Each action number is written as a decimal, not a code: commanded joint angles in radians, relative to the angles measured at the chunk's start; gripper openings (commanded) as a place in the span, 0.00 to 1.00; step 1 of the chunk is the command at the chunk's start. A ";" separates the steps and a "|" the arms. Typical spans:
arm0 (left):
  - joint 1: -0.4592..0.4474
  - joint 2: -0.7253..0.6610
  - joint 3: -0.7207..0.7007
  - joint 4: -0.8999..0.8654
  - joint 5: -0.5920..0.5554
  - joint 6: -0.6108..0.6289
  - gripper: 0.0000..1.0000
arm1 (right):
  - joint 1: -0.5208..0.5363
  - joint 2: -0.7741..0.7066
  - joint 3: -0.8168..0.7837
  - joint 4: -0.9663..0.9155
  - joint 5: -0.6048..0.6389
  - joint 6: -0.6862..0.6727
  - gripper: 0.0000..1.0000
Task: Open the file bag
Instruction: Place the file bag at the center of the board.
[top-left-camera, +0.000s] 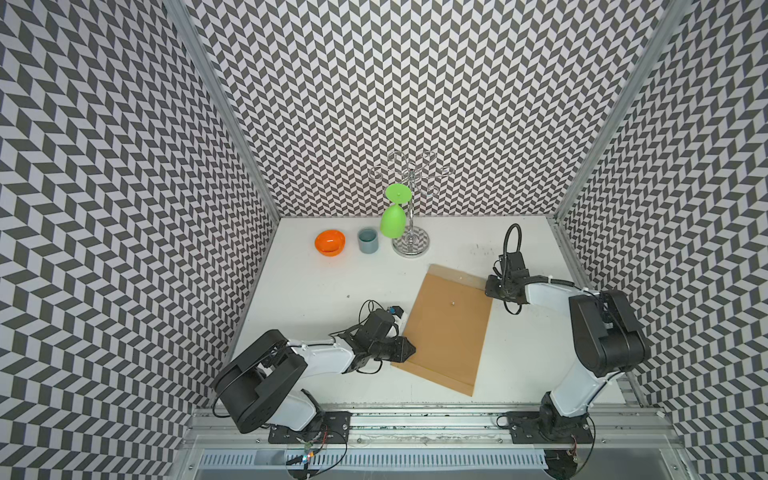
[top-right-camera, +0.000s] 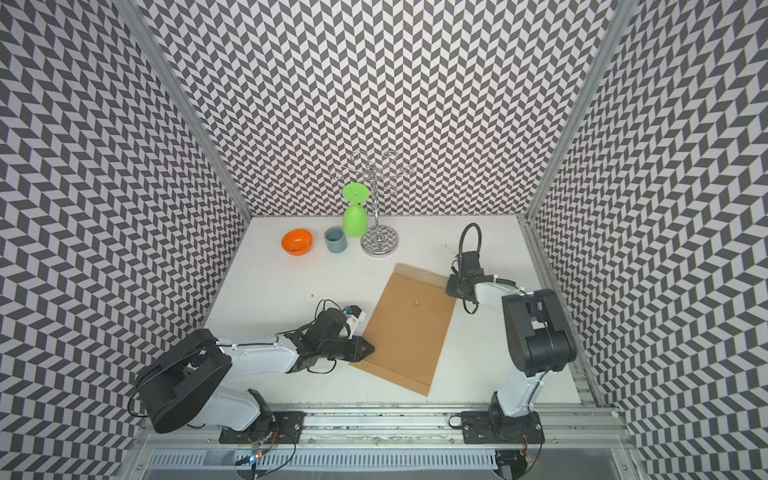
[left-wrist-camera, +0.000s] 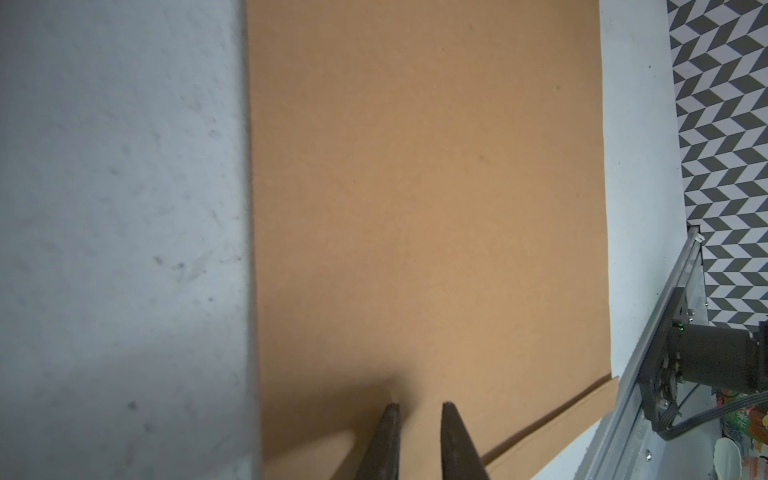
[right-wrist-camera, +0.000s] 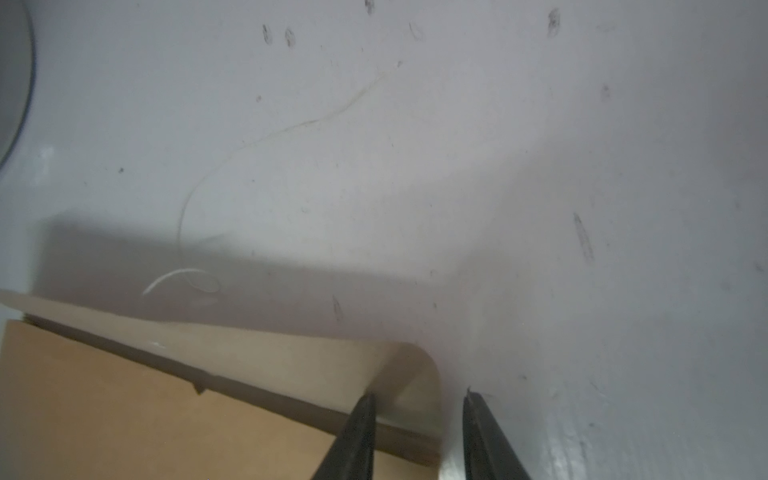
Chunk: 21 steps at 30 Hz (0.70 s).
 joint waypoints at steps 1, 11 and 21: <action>0.006 0.003 0.002 -0.014 0.006 0.010 0.21 | 0.007 0.064 0.043 0.037 -0.036 0.010 0.31; 0.006 0.014 0.006 -0.008 0.009 0.013 0.21 | 0.052 0.182 0.178 -0.033 -0.014 -0.032 0.11; -0.008 0.047 0.017 0.016 0.038 0.006 0.21 | 0.096 0.310 0.330 -0.103 -0.001 -0.071 0.11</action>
